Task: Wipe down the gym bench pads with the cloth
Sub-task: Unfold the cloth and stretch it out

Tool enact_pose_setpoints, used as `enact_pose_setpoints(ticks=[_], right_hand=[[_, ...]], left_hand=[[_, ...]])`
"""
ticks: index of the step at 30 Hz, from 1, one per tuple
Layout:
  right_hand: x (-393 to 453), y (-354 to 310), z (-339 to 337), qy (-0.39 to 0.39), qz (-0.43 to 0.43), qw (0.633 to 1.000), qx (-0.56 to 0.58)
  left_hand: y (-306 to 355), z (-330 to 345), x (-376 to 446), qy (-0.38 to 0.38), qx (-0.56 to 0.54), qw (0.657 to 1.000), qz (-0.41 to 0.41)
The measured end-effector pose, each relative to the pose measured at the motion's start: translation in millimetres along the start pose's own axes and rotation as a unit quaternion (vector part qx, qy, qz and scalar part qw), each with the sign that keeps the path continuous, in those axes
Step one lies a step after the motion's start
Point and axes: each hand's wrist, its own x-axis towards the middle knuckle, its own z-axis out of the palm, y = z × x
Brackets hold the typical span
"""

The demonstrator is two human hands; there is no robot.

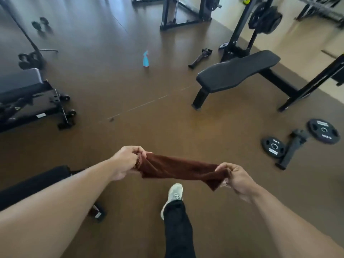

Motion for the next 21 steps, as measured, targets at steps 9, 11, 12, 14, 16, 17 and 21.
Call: enact_pose_setpoints(ticks=[9,11,12,14,16,17,21], right_hand=[[247.6,-196.4,25.7,-0.023,0.032,0.998,0.041],[292.7,-257.0,40.5,-0.052,0.022,0.998,0.038],[318.5,-284.6,46.4,-0.073,0.023,0.996,0.047],[374.5,-330.7,57.5,-0.109,0.042,0.992,0.057],[434.8,-369.6,69.2,-0.125,0.061,0.988,0.068],[466.0,-387.3,76.0,-0.123,0.068,0.987,0.082],[583.6,-450.4,120.5,-0.078,0.086,0.983,0.140]], left_hand=[[193.5,-88.9,191.9,0.011,-0.130,0.991,-0.027],[227.6,-117.3,230.1,0.050,-0.191,0.980,-0.039],[242.0,-133.3,252.2,0.063,-0.221,0.972,-0.044],[269.4,-164.7,298.3,0.062,-0.273,0.958,-0.059],[297.9,-193.6,348.0,0.022,-0.277,0.958,-0.068],[312.3,-206.8,374.0,0.008,-0.250,0.966,-0.064],[368.5,-245.8,486.2,0.086,-0.102,0.991,-0.033]])
